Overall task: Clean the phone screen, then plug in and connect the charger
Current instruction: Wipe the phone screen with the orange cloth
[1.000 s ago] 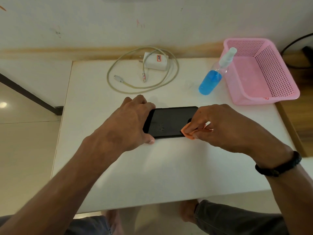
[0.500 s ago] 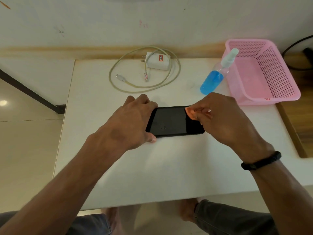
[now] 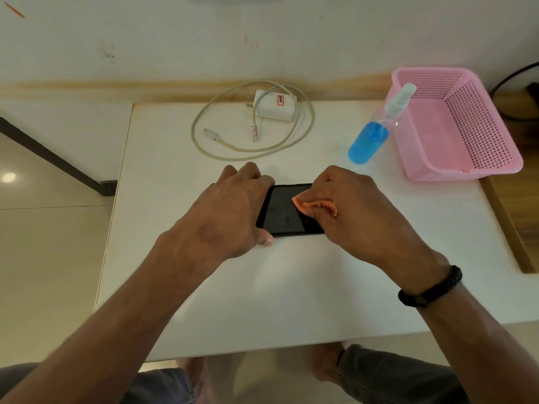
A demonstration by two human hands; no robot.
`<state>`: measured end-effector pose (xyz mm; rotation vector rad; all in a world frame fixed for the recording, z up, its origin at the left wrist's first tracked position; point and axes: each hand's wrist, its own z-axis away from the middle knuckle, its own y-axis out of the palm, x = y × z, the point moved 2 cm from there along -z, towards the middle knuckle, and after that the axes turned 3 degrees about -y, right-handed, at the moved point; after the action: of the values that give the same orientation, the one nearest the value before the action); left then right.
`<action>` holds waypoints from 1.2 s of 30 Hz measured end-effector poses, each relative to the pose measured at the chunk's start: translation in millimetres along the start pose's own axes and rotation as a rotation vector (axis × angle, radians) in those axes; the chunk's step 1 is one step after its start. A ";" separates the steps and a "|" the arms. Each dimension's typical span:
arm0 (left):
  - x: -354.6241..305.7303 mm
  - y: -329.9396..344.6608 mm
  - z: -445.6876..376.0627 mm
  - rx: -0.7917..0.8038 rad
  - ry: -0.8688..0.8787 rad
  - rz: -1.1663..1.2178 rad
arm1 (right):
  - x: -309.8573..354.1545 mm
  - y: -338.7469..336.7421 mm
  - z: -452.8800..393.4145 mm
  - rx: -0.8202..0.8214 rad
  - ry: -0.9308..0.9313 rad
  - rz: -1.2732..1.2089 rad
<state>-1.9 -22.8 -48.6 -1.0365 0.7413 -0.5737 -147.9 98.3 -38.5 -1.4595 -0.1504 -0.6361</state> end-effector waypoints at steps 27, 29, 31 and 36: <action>1.7 -1.9 -0.4 0.012 0.021 0.000 | -35.0 -24.0 3.7 -0.153 0.152 0.016; 1.1 -2.1 -0.7 0.015 0.022 -0.008 | -30.4 -18.5 -0.1 -0.210 0.169 0.010; 0.6 -1.8 -1.0 0.011 0.022 -0.012 | -23.7 -11.8 -2.2 -0.232 0.166 0.006; 1.9 0.4 -1.5 0.005 0.025 -0.018 | -3.9 -1.0 -3.6 -0.171 0.048 -0.007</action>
<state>-1.8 -24.8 -50.0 -1.0337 0.7526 -0.6043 -152.6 96.2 -40.0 -1.6074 -0.0651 -0.7024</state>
